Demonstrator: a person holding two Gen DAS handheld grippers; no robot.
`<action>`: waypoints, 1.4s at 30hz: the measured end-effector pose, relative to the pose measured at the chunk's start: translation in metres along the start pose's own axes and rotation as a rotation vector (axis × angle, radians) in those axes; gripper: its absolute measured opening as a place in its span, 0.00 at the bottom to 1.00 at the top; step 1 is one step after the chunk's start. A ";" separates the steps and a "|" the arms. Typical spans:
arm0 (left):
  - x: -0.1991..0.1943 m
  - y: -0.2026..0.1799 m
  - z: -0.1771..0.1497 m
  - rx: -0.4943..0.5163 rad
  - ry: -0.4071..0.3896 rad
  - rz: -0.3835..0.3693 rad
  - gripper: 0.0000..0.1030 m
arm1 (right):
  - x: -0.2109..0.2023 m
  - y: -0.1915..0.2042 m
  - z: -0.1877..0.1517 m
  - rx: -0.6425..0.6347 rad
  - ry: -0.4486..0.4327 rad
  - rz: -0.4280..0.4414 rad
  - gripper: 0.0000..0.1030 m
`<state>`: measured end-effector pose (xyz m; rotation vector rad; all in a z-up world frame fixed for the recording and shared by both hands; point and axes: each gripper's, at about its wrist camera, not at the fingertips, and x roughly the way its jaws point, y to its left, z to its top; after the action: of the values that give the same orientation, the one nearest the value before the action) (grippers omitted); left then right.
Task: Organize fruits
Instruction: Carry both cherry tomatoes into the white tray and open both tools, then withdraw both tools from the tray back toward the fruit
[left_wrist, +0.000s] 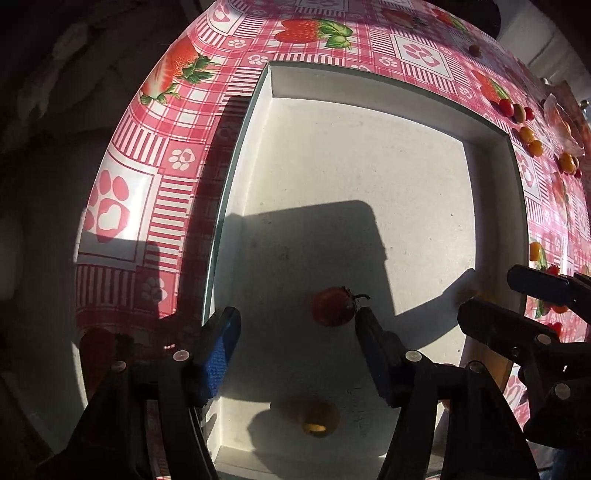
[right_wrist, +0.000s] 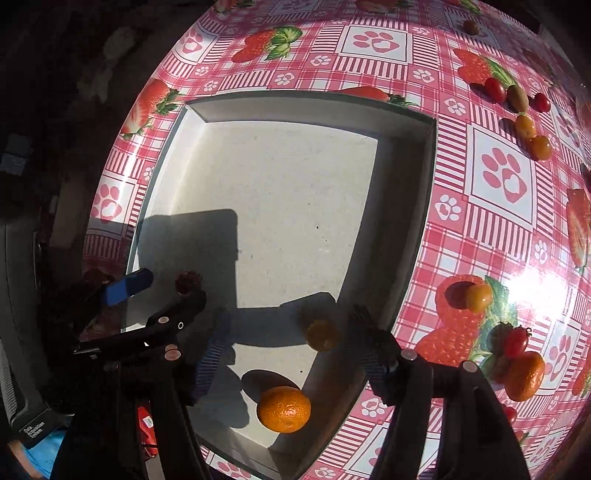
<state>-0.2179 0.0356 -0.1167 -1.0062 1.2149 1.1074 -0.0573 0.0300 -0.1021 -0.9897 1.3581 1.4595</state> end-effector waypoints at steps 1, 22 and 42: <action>-0.003 -0.003 -0.001 0.013 -0.003 0.010 0.64 | -0.006 0.000 -0.001 0.002 -0.015 0.023 0.82; -0.064 -0.183 0.014 0.454 -0.145 -0.127 0.64 | -0.060 -0.152 -0.095 0.330 -0.041 -0.174 0.82; 0.009 -0.250 0.044 0.576 -0.025 -0.077 0.64 | -0.042 -0.165 -0.070 0.199 -0.053 -0.150 0.75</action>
<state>0.0356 0.0324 -0.1213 -0.5866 1.3558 0.6446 0.1116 -0.0414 -0.1157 -0.8983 1.3326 1.2064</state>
